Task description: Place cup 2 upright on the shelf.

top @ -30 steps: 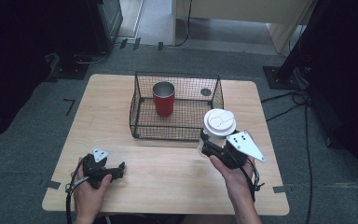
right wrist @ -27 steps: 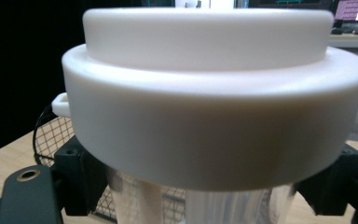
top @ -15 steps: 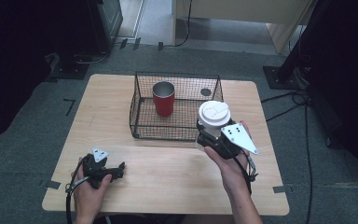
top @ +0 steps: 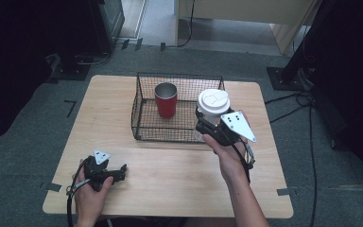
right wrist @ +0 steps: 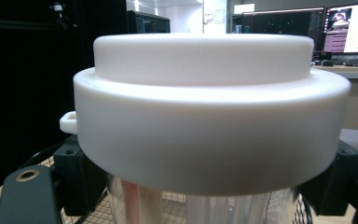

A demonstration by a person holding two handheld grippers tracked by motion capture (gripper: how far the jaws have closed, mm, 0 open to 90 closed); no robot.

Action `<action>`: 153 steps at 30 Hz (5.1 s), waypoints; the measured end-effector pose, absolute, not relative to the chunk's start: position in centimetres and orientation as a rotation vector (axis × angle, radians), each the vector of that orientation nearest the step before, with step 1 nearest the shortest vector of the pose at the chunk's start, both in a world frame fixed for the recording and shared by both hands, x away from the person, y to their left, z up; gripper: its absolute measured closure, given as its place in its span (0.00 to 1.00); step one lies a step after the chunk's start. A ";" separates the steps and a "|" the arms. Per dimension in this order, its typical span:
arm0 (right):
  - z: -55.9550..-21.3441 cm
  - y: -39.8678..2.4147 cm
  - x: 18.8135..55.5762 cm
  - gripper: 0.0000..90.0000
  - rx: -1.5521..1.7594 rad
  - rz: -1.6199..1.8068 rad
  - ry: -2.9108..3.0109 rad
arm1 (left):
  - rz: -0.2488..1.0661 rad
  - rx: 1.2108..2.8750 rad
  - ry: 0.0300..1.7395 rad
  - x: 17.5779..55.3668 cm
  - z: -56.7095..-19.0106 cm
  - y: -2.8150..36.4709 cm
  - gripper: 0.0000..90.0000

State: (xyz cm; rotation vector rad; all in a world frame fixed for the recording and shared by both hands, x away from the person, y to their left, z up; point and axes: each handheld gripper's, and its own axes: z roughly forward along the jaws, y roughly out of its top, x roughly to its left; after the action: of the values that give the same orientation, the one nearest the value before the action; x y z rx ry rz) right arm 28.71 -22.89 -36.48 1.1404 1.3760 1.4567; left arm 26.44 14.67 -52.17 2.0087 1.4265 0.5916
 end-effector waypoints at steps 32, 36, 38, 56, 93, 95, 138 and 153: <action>-36.9 -21.4 37.8 0.18 1.202 1.419 1.374 | 0.591 2.007 1.427 26.4 -52.2 14.7 0.00; -37.3 -21.0 39.0 0.18 1.211 1.416 1.357 | 0.592 2.008 1.427 26.4 -52.2 14.7 0.00; -37.6 -20.8 39.6 0.18 1.200 1.409 1.353 | 0.591 2.008 1.427 26.4 -52.2 14.7 0.00; -41.4 -19.9 43.5 0.18 1.318 1.309 1.361 | 0.592 2.010 1.426 26.4 -52.2 14.7 0.00; -44.0 -19.0 44.3 0.00 1.361 1.145 1.482 | 0.588 2.014 1.421 26.5 -52.2 14.7 0.00; -44.0 -18.9 44.3 0.00 1.344 1.143 1.478 | 0.588 2.014 1.421 26.5 -52.2 14.7 0.00; -43.3 -19.9 42.9 0.00 1.296 1.097 1.521 | 0.588 2.011 1.422 26.5 -52.2 14.7 0.00; -41.7 -20.0 43.5 0.09 1.388 0.952 1.730 | 0.587 2.013 1.421 26.6 -52.2 14.7 0.00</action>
State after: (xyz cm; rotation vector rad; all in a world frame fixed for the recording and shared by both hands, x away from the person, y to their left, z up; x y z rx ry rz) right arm 43.50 -19.98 -41.75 1.3875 1.7299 0.9520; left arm 26.56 14.72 -52.16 2.0131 1.4211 0.5871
